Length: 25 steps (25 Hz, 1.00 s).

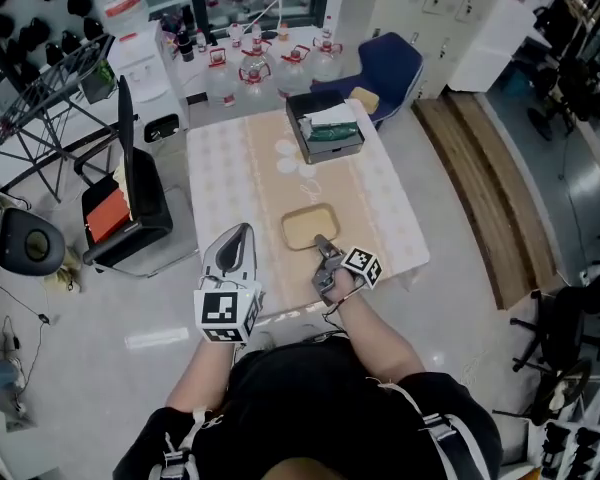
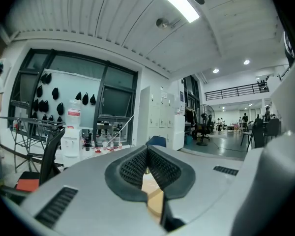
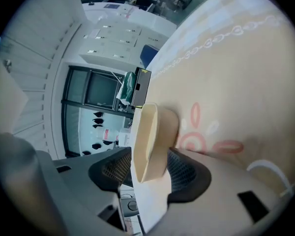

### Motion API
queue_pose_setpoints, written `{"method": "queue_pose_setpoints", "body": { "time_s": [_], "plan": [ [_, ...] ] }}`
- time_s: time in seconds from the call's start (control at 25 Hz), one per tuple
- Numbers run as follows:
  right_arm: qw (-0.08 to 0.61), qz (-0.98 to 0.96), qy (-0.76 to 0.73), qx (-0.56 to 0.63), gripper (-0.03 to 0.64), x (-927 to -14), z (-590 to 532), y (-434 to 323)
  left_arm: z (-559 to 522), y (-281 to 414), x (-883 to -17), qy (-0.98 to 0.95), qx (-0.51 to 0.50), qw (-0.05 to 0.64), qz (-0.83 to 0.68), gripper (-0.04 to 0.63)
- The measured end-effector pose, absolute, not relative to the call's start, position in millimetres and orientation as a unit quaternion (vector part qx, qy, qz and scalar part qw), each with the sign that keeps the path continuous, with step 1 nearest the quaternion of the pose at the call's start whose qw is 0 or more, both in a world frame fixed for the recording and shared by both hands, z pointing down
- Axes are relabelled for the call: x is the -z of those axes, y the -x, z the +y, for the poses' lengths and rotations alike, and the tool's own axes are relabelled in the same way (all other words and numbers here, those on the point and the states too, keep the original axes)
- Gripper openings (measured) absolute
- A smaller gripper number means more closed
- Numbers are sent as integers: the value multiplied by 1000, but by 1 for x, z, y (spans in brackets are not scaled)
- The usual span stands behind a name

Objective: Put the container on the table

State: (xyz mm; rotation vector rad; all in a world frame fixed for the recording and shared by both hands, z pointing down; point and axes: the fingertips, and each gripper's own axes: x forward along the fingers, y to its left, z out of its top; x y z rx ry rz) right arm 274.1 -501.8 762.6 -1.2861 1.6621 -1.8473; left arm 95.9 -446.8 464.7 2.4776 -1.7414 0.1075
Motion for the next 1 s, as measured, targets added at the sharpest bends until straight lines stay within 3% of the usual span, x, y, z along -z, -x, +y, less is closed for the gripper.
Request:
{"method": "queue_pose_setpoints", "body": {
  "time_s": [0.16, 0.44, 0.72, 1.0],
  "plan": [
    [126, 640, 490, 578, 214, -736, -503, -298, -452, -108, -463, -828, -32, 55, -557, 12],
    [43, 760, 595, 257, 12, -589, -522, -338, -454, -128, -450, -839, -27, 45, -541, 12],
    [68, 783, 616, 56, 14, -458, -493, -337, -449, -136, -441, -844, -27, 36, -534, 12],
    [84, 800, 592, 56, 13, -445, -467, -324, -446, -140, -439, -845, -30, 33, -533, 12]
  ]
}}
